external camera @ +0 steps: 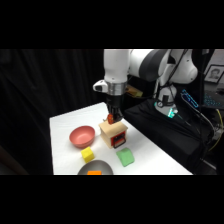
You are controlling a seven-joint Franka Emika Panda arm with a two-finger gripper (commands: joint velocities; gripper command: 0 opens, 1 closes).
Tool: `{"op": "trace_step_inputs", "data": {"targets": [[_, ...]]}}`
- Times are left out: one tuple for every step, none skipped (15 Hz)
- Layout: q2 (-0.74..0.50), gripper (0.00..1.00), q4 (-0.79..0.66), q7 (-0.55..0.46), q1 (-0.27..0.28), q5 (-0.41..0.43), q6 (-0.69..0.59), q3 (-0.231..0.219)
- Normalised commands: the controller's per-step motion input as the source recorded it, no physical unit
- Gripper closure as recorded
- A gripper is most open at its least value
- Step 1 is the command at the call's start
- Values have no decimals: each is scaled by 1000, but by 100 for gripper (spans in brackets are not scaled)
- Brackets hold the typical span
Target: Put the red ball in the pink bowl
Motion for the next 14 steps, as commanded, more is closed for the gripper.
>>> {"op": "trace_step_inputs", "data": {"targets": [[378,97,607,-191,-84,34,-224,-97],[378,97,604,-202,-79,55,-229,-96],[388,97,616,-211,-86,63,-229,-105],[386,97,616,-228,-91,83,-229,-107],[385,97,615,-237,-95,98,-226,-106],[384,97,610,-245,-99,111,-218,-104],[382,97,606,-264,-105,143,-223,-95],[375,97,594,-270,-105,162,-225,-86],[362,97,575,-265,-98,171,-219,-74],[349,97,556,-261,-90,185,-210,-59],[334,97,534,-258,-82,202,-203,-43],[322,97,511,-255,-74,213,-191,-28],[316,97,482,-225,-61,198,-160,-22],[313,97,461,-195,-49,177,-132,-23]]}}
